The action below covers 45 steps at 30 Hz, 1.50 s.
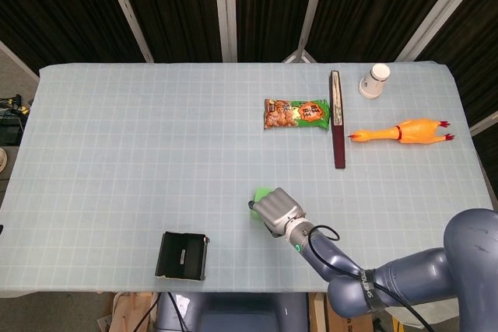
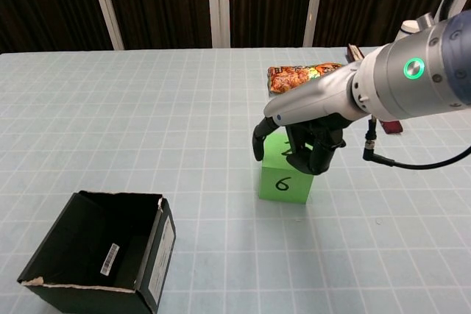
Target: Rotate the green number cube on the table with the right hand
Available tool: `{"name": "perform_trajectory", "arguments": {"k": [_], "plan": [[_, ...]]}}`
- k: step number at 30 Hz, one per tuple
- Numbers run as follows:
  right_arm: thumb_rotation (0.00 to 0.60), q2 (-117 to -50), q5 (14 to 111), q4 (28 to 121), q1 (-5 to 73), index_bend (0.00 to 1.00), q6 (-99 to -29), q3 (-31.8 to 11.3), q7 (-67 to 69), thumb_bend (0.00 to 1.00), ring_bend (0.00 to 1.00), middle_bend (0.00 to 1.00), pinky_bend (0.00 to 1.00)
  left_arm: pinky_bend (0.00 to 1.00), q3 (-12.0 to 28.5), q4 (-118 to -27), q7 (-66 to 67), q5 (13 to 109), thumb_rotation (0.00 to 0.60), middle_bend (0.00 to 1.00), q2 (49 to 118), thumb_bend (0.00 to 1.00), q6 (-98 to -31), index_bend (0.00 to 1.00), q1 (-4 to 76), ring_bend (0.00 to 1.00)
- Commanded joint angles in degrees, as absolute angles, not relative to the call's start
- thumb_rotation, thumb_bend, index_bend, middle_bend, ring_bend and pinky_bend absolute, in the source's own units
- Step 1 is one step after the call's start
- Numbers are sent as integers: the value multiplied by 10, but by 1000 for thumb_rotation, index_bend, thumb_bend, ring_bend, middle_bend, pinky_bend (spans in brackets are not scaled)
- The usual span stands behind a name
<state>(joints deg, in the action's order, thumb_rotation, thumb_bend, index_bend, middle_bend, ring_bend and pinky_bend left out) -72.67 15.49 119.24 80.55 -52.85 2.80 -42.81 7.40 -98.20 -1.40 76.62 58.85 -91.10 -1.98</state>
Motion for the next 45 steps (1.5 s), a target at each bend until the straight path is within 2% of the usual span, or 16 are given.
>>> {"name": "perform_trajectory", "arguments": {"k": [1, 12, 19, 21, 23, 26, 28, 33, 38, 41, 45], "plan": [[600, -726, 165, 1198, 801, 246, -525, 32, -424, 687, 789, 824, 658, 162, 74, -982, -14, 766, 600, 0, 589, 270, -912, 14, -20, 40], [600, -720, 188, 1212, 795, 246, -531, 38, -418, 687, 789, 823, 658, 162, 75, -982, -14, 764, 600, 0, 588, 271, -911, 15, -20, 40], [600, -678, 247, 1229, 759, 242, -543, 0, -349, 688, 762, 806, 641, 162, 75, -982, -14, 764, 600, 0, 588, 271, -912, 15, -20, 40], [600, -663, 281, 1230, 730, 218, -559, -17, -303, 685, 656, 671, 552, 162, 75, -981, -14, 764, 600, 0, 588, 270, -912, 15, -21, 40], [600, -649, 340, 1225, 679, 188, -597, -31, -241, 623, 477, 438, 379, 162, 75, -981, -16, 763, 600, 0, 587, 270, -910, 15, -20, 40], [600, -647, 404, 1174, 607, 170, -687, -37, -179, 524, 313, 276, 215, 162, 76, -981, -21, 763, 600, 0, 586, 271, -910, 14, -21, 40], [600, -655, 404, 1122, 566, 168, -732, -49, -133, 517, 262, 227, 160, 162, 75, -981, -24, 766, 600, 0, 585, 271, -911, 15, -22, 40], [600, -635, 395, 1055, 496, 168, -730, -79, -17, 515, 221, 194, 122, 162, 73, -983, -22, 768, 600, 0, 585, 271, -913, 15, -23, 40], [600, -581, 477, 1078, 433, 148, -725, -50, 21, 514, 150, 137, 60, 162, 74, -985, -10, 766, 600, 0, 589, 271, -915, 15, -22, 40], [600, -560, 554, 1101, 390, 143, -750, -15, 20, 505, 128, 132, 40, 162, 75, -986, -8, 765, 600, 0, 590, 271, -918, 14, -23, 40], [600, -564, 677, 1114, 309, 141, -820, 54, -3, 502, 123, 126, 36, 162, 75, -985, -9, 766, 600, 0, 591, 270, -919, 9, -24, 40]]}}
